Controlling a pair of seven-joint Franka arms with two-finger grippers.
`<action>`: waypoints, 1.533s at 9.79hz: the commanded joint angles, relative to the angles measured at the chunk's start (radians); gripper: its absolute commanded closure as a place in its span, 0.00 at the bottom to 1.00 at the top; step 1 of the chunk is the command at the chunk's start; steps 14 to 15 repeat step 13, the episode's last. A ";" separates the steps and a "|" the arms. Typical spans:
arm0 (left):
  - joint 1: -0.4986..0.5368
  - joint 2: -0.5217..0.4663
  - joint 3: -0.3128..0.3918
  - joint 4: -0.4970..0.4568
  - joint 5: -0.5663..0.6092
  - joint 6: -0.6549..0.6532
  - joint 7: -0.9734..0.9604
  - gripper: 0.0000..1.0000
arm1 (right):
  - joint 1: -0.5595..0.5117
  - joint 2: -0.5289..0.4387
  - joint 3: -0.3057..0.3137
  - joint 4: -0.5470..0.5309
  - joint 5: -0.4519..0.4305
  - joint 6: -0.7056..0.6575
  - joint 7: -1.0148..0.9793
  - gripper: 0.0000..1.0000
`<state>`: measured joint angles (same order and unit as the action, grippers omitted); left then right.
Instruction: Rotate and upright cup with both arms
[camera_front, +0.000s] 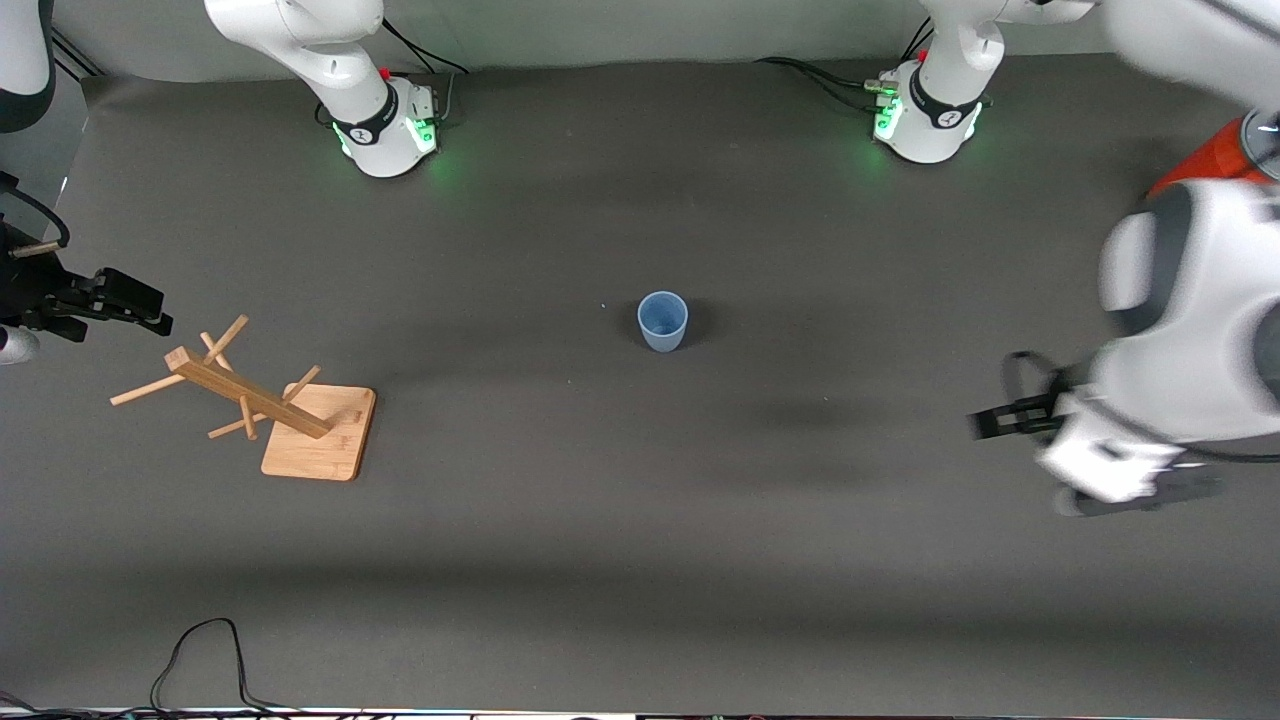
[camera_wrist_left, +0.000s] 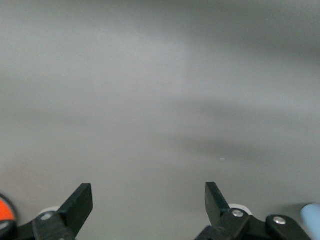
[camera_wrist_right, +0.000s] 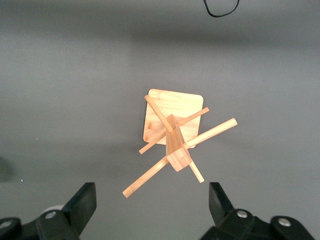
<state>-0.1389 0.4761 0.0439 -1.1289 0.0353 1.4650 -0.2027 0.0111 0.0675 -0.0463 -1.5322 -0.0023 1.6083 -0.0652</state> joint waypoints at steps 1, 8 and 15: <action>0.051 -0.286 -0.010 -0.333 0.009 0.122 0.146 0.00 | 0.003 -0.014 -0.003 -0.008 -0.008 0.002 -0.019 0.00; 0.047 -0.542 -0.019 -0.615 0.002 0.291 0.158 0.00 | 0.001 -0.017 -0.004 -0.006 -0.008 0.004 -0.019 0.00; 0.058 -0.522 -0.006 -0.503 -0.009 0.159 0.214 0.00 | 0.001 -0.015 -0.004 -0.008 -0.008 0.004 -0.019 0.00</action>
